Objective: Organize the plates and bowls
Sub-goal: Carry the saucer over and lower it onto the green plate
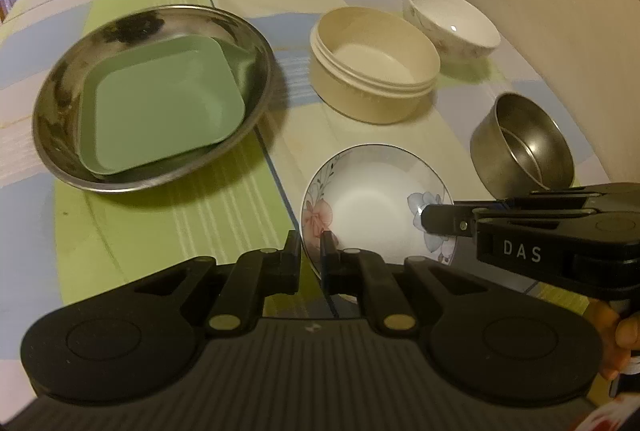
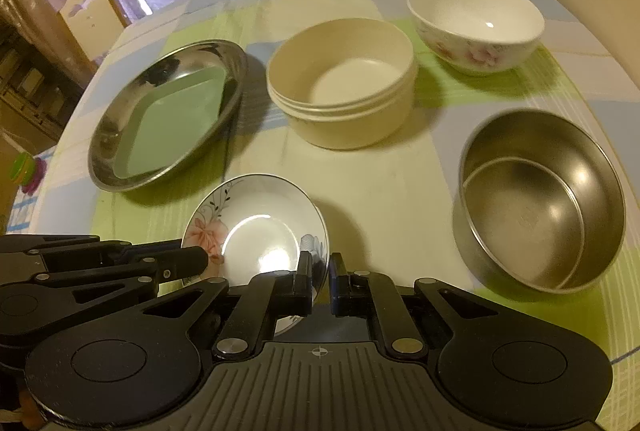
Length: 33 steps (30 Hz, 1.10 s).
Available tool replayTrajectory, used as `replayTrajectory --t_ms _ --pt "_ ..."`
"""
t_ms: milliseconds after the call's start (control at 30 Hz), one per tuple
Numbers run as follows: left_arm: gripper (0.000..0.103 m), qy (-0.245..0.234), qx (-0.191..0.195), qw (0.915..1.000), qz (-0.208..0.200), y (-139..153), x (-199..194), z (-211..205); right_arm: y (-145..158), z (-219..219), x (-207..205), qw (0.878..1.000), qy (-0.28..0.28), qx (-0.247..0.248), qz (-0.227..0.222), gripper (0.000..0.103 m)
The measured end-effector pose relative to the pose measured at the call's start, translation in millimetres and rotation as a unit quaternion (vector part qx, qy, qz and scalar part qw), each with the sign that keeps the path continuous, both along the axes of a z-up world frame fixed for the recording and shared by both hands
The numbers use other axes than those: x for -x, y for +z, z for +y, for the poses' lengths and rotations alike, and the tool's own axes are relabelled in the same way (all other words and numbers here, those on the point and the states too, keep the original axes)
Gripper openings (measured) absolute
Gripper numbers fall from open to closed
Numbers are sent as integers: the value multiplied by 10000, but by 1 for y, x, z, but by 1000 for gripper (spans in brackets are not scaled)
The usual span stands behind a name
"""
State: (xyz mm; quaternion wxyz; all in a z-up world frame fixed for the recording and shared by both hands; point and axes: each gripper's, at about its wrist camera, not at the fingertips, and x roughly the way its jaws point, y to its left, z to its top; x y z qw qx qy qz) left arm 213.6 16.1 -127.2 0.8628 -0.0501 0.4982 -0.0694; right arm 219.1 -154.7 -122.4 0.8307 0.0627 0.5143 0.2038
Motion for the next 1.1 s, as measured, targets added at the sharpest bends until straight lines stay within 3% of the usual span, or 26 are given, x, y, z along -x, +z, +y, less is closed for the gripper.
replayTrajectory --t_ms 700,1100 --pt "8 879 -163 9946 -530 39 -12 76 37 81 -40 9951 782 -269 -537 8" --pt "8 1153 -293 9916 -513 26 -50 119 27 129 -73 9945 869 -253 -528 8"
